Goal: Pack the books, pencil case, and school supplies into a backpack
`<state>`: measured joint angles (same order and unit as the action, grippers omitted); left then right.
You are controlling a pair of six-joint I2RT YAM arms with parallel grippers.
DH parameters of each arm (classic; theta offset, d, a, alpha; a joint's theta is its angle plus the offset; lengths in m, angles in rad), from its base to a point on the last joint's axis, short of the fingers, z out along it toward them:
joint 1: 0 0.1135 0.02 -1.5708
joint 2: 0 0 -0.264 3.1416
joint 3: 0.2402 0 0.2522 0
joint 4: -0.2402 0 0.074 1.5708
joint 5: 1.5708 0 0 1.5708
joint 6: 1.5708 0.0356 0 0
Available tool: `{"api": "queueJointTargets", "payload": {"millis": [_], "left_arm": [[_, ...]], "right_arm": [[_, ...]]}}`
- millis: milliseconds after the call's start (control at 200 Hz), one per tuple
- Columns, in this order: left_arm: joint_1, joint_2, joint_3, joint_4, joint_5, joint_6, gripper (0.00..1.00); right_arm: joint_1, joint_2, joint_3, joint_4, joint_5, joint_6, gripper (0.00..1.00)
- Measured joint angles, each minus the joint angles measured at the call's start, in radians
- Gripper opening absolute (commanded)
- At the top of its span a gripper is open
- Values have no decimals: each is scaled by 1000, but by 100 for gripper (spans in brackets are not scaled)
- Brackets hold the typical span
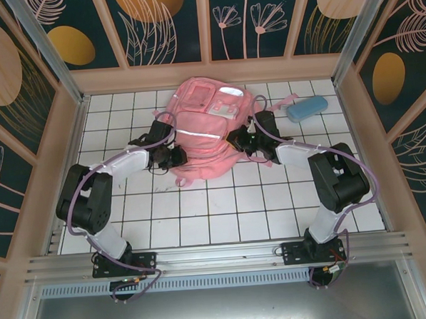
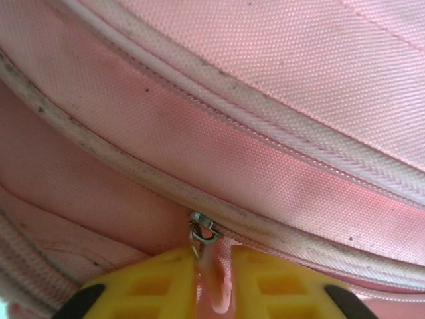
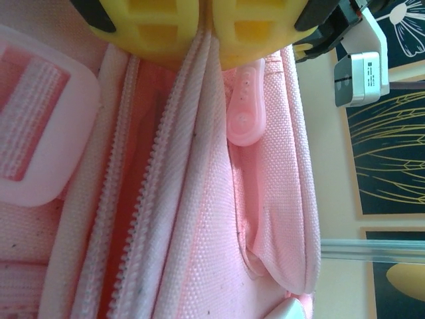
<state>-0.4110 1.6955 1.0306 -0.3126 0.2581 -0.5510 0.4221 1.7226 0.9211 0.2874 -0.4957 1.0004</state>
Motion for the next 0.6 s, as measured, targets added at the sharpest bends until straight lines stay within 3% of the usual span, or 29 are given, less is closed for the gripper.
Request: {"api": "queueJointTargets", "payload": {"millis": [45, 225, 425, 495, 596], "left_arm": [[0, 0, 0, -2, -1, -1, 0], [-2, -31, 0, -5, -31, 43, 0], [-13, -192, -14, 23, -68, 115, 0], [-16, -265, -54, 73, -57, 134, 0], [-11, -337, -100, 126, -35, 148, 0]], "right_arm": [[-2, -1, -1, 0, 2, 0, 3], [-19, -13, -6, -5, 2, -9, 2], [-95, -61, -14, -18, -3, -47, 3], [-121, -79, -14, -17, -14, -55, 9], [-143, -86, -14, -18, -33, -61, 29]]}}
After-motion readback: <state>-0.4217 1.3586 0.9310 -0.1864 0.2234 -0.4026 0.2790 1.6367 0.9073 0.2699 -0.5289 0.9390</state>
